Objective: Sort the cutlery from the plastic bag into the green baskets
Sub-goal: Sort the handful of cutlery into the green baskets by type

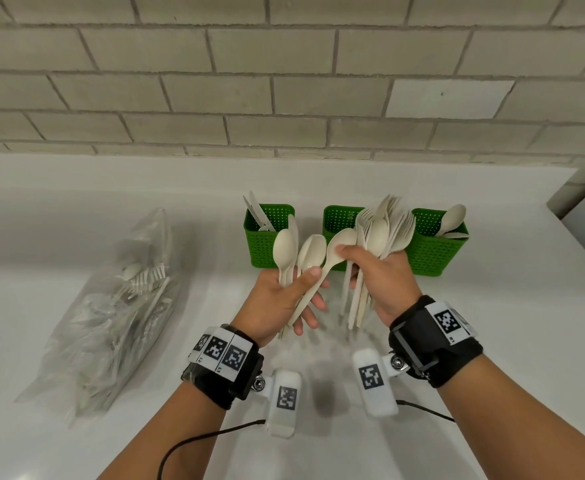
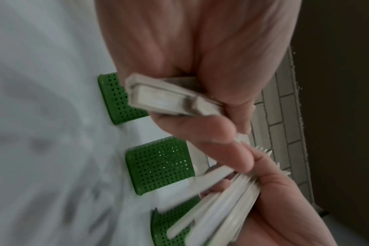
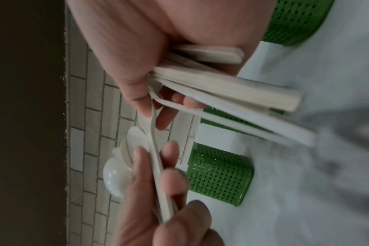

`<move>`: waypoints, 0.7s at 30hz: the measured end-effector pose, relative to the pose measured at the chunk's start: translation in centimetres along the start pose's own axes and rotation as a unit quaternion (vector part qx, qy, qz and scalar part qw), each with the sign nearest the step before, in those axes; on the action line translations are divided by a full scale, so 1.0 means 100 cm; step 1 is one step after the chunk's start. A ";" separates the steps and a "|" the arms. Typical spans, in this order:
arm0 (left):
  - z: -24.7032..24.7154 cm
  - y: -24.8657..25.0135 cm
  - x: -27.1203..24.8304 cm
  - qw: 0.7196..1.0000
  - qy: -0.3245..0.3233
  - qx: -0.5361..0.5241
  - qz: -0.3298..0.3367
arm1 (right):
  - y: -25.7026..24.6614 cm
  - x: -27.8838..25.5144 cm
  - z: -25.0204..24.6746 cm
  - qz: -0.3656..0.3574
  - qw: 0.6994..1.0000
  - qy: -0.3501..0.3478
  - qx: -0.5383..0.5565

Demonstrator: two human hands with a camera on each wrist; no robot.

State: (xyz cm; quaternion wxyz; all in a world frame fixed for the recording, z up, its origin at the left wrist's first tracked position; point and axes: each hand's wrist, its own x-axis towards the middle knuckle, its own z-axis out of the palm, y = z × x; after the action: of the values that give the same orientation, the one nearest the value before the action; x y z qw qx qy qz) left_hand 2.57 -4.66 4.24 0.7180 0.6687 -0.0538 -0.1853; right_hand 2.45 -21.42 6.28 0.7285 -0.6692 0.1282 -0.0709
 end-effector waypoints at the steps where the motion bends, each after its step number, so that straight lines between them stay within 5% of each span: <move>1: 0.001 0.000 0.000 1.000 0.000 0.005 -0.003 | 0.000 -0.002 0.001 -0.012 1.000 -0.020 0.013; 5: 0.002 0.003 0.003 1.000 0.001 0.008 -0.022 | 0.002 -0.008 0.009 -0.048 0.992 -0.107 0.038; 17: 0.005 0.009 -0.005 0.999 -0.042 0.015 -0.016 | 0.011 -0.002 0.012 -0.017 0.998 0.031 0.043; 21: 0.005 0.007 -0.003 0.999 -0.046 0.018 0.012 | 0.007 -0.006 0.013 -0.015 0.996 -0.019 0.090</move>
State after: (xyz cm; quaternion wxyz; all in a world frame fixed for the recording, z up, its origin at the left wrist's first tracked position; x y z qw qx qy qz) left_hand 2.26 -4.99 5.01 0.7046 0.6719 -0.0983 -0.2061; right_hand 2.16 -19.91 5.76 0.7869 -0.6041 0.0970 -0.0806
